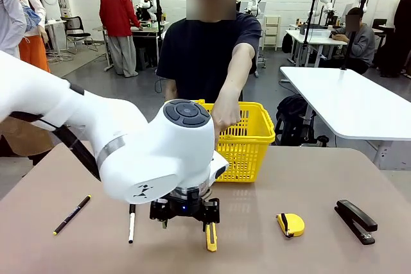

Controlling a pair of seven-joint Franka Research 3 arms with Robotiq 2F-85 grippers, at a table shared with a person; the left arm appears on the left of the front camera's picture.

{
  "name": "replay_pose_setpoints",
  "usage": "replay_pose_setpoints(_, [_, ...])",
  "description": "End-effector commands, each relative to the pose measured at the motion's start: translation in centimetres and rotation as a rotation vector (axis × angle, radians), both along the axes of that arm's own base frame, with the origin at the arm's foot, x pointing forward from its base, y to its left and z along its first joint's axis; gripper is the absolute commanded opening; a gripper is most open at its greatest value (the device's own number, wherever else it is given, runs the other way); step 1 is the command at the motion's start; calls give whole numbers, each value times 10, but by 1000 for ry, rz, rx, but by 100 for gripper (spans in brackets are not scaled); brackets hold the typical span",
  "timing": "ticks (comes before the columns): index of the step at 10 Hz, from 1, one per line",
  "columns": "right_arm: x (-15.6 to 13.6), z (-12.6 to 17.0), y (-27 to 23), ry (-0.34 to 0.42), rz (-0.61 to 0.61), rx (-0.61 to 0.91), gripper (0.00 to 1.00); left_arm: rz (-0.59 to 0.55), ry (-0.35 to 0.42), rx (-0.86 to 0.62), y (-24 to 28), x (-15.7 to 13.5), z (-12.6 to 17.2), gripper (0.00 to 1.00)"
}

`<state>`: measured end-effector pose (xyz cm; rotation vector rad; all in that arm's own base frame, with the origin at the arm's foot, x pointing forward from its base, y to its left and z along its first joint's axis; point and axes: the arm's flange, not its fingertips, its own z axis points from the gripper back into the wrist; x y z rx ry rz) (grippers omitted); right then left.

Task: Place the items the person wants into the basket.
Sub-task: Pick up the item the person points to and place it in the Market Basket.

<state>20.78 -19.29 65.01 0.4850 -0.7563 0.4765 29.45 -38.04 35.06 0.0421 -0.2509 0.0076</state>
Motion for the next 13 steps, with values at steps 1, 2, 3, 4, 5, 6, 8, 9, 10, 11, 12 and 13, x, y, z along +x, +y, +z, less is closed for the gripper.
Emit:
replay_pose_setpoints(1, [3, -4, 0, -23, 4, 1, 100, 66, -38, -63, -27, 7, -20, 100])
replay_pose_setpoints(2, [3, -4, 0, -23, 4, 1, 100, 84, -46, -88, -33, 10, -22, 100])
replay_pose_setpoints(3, [3, -4, 0, -23, 4, 1, 100, 102, -52, -100, -37, 13, -23, 100])
replay_pose_setpoints(4, [3, -4, 0, -23, 4, 1, 100, 106, -52, -109, -41, 17, -25, 100])
replay_pose_setpoints(5, [3, -4, 0, -23, 4, 1, 100, 107, -37, -114, -45, 21, -26, 100])
replay_pose_setpoints(6, [3, -4, 0, -23, 4, 1, 100, 95, -37, -123, -50, 27, -27, 100])
replay_pose_setpoints(8, [3, -4, 0, -23, 4, 1, 100, 73, -27, -111, -54, 36, -33, 100])
replay_pose_setpoints(9, [3, -4, 0, -23, 4, 1, 100, 60, -19, -108, -55, 41, -37, 100])
replay_pose_setpoints(10, [3, -4, 0, -23, 4, 1, 100, 51, -14, -95, -54, 43, -41, 100])
replay_pose_setpoints(11, [3, -4, 0, -23, 4, 1, 100, 38, -7, -86, -54, 44, -44, 100])
replay_pose_setpoints(12, [3, -4, 0, -23, 4, 1, 100, 29, -8, -80, -54, 44, -46, 100])
replay_pose_setpoints(13, [3, -4, 0, -23, 4, 1, 100, 22, -8, -77, -54, 45, -47, 100])
